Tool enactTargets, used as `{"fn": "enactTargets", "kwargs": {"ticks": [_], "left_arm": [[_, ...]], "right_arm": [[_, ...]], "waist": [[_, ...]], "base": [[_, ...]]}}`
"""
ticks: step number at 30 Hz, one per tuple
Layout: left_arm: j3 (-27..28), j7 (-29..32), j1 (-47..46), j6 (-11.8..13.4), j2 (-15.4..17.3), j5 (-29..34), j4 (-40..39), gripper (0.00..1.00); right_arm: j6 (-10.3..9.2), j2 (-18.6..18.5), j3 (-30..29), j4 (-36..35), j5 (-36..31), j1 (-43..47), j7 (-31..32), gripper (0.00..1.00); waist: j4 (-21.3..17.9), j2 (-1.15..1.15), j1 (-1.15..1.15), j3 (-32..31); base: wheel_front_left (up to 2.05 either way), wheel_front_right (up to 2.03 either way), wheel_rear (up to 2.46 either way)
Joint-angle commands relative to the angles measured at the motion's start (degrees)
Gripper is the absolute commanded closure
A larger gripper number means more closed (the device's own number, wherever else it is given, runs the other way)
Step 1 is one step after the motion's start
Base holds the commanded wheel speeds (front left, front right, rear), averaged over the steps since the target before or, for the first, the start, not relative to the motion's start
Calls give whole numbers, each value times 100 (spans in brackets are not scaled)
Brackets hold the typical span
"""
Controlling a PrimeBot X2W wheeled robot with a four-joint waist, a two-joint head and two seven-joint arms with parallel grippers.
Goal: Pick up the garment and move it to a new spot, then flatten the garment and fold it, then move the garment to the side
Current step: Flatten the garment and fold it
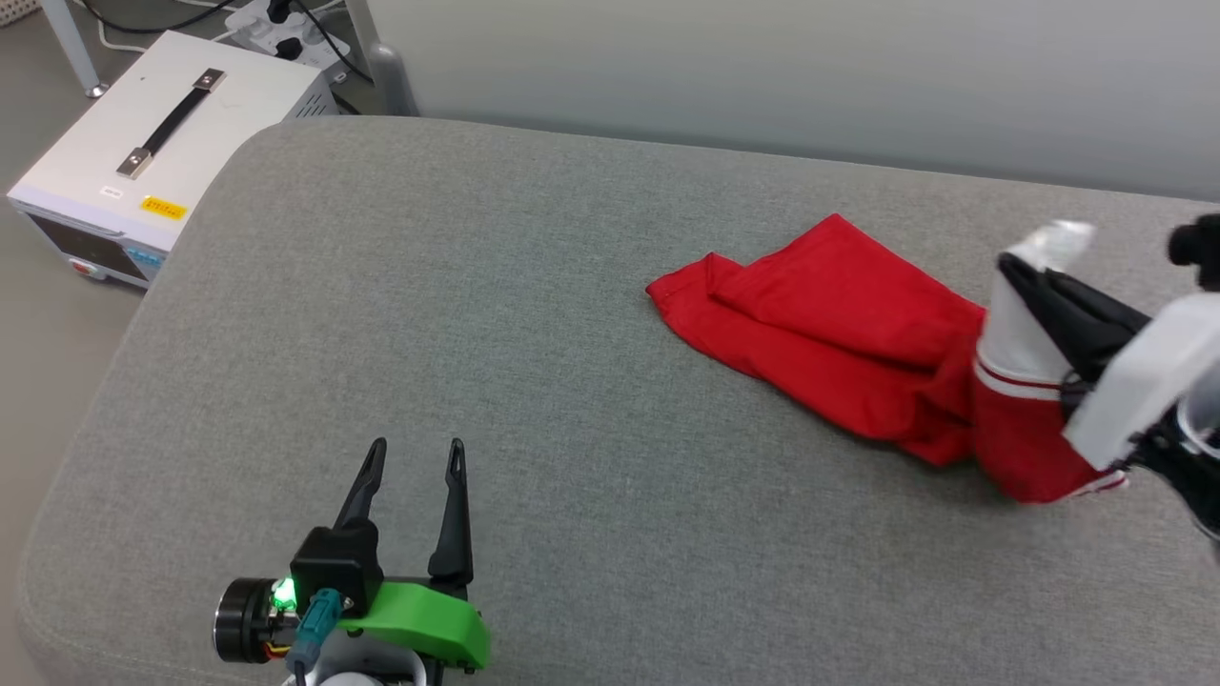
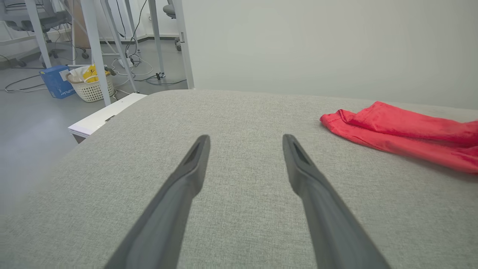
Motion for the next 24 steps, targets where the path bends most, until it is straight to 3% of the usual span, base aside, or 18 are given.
{"fn": "enactTargets", "kwargs": {"ticks": [1, 7, 13, 21, 24], "left_arm": [[22, -33, -38, -8, -23, 21, -5, 0], [-36, -33, -157, 43, -23, -51, -30, 0], [-44, -33, -235, 123, -23, -137, -41, 0], [-72, -33, -348, 205, -23, -253, -53, 0], [-104, -33, -416, 228, -23, -288, -31, 0]], "right_arm": [[-4, 184, 290, 0, -57, -295, 21, 100], [-4, 907, 1825, 595, -276, -1409, -72, 100], [-4, 1498, 3398, 1760, -380, -2253, -281, 100], [-4, 2292, 5194, 3333, -175, -2693, -546, 100], [-4, 2514, 5529, 3884, 2, -2695, -502, 100]], "waist": [[105, 0, 0, 71], [377, 0, 0, 235], [591, 0, 0, 478], [646, 0, 0, 781], [636, 0, 0, 861]], "base": [[0, 0, 0], [0, 0, 0], [0, 0, 0], [0, 0, 0], [0, 0, 0]]}}
